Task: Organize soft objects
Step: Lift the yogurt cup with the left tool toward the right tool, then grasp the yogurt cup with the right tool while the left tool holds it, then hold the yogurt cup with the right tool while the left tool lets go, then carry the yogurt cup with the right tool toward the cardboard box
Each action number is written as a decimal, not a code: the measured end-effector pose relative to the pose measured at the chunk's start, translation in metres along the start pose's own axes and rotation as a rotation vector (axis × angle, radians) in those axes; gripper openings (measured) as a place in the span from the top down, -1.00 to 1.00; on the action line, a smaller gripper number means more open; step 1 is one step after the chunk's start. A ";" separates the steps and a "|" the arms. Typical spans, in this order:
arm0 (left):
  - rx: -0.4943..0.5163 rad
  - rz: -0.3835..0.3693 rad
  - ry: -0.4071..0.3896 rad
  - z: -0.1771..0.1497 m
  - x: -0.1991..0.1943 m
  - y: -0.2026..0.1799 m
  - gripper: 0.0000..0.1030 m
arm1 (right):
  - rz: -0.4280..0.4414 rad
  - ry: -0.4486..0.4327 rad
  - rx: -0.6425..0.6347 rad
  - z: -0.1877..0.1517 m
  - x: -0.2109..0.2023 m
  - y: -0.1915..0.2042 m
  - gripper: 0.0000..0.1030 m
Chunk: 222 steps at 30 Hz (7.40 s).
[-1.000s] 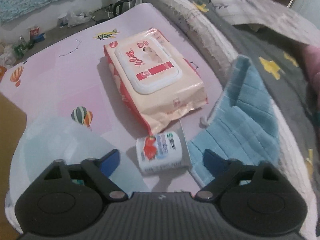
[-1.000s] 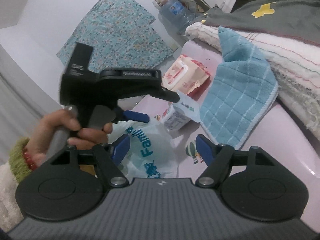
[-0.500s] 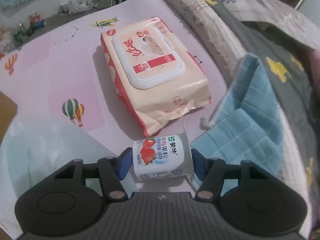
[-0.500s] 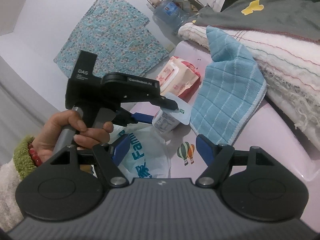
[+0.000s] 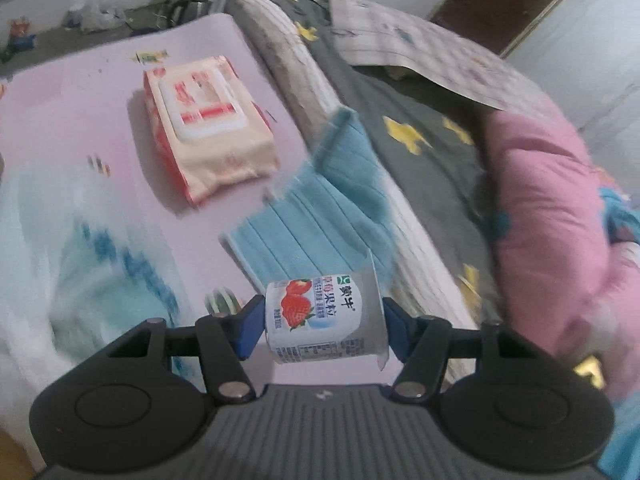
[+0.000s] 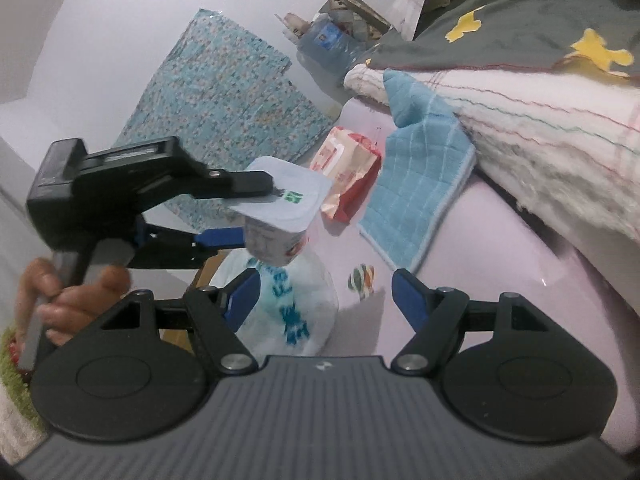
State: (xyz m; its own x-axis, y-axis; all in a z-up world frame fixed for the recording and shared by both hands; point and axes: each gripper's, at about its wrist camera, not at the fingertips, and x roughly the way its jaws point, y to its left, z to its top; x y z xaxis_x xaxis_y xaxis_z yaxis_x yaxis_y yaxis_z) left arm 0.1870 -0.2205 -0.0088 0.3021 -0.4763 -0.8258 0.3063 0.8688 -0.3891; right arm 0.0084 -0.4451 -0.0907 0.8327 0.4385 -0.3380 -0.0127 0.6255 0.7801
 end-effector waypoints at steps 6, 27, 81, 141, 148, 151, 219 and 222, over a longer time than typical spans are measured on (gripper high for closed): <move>-0.070 -0.074 -0.016 -0.073 -0.010 0.011 -0.21 | 0.036 0.094 -0.061 -0.030 -0.021 0.004 -0.42; -0.253 -0.290 -0.030 -0.166 0.012 0.093 -0.21 | -0.097 0.236 -0.375 -0.080 0.001 0.045 0.02; -0.060 -0.198 -0.052 -0.181 -0.021 0.084 0.23 | 0.170 0.213 0.199 -0.073 -0.013 -0.016 0.51; -0.056 -0.215 -0.108 -0.192 -0.032 0.088 -0.11 | 0.164 0.235 0.229 -0.092 -0.026 -0.021 0.51; -0.001 -0.218 -0.070 -0.203 -0.038 0.084 -0.31 | 0.166 0.233 0.236 -0.092 -0.028 -0.023 0.48; 0.012 -0.186 -0.034 -0.206 -0.028 0.082 -0.28 | 0.164 0.233 0.239 -0.092 -0.028 -0.024 0.39; 0.047 -0.209 -0.134 -0.210 -0.042 0.090 0.45 | -0.007 0.195 0.106 -0.094 -0.013 0.024 0.42; 0.054 -0.201 -0.152 -0.211 -0.046 0.088 0.48 | -0.008 0.191 0.087 -0.092 -0.014 0.028 0.48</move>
State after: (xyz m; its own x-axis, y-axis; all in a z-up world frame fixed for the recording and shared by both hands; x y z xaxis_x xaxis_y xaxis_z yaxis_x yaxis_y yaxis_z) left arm 0.0095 -0.0933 -0.0909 0.3608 -0.6571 -0.6618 0.4204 0.7480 -0.5135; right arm -0.0546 -0.3739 -0.1129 0.7123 0.5533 -0.4318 0.0480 0.5753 0.8165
